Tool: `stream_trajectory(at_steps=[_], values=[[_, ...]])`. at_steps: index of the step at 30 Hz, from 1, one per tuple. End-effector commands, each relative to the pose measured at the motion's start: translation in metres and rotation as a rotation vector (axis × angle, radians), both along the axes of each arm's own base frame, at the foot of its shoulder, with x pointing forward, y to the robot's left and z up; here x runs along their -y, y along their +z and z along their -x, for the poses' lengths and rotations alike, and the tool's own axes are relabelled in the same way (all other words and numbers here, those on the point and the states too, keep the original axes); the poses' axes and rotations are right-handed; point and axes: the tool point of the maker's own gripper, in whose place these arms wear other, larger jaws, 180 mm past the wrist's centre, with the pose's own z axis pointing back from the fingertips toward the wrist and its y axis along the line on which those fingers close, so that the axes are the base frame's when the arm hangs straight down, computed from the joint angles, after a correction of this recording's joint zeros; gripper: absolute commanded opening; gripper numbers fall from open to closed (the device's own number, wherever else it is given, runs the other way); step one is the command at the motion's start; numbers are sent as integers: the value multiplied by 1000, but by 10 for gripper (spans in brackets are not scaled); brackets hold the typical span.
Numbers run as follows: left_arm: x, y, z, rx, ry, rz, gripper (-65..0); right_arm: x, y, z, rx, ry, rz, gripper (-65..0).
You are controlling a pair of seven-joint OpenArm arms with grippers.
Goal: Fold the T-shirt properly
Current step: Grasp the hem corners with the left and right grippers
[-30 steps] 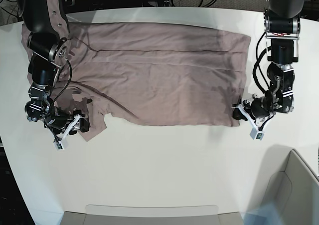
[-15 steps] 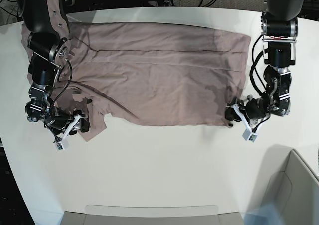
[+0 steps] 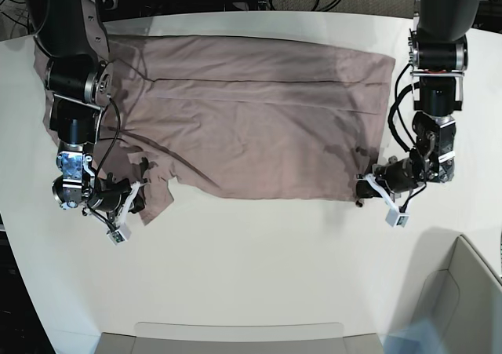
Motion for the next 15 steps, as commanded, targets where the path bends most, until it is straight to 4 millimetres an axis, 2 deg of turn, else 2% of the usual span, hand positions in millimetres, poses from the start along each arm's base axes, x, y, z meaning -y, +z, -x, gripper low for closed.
stream_trajectory(at_steps=[1, 3, 7, 10, 15], values=[[-19, 9, -5, 3, 15, -57, -650, 11, 11, -8, 7, -7, 52, -650], [-31, 23, -11, 39, 48, -55, -650, 7, 28, -21, 64, -14, 44, -650], [-49, 41, -11, 61, 100, -37, -650, 9, 60, -38, 159, -19, 65, -650], [-51, 61, -15, 96, 86, -55, -650, 10, 74, -45, 203, -19, 79, -650], [-45, 70, -9, 112, 42, -98, -650, 6, 91, -51, 257, -13, 97, -650]])
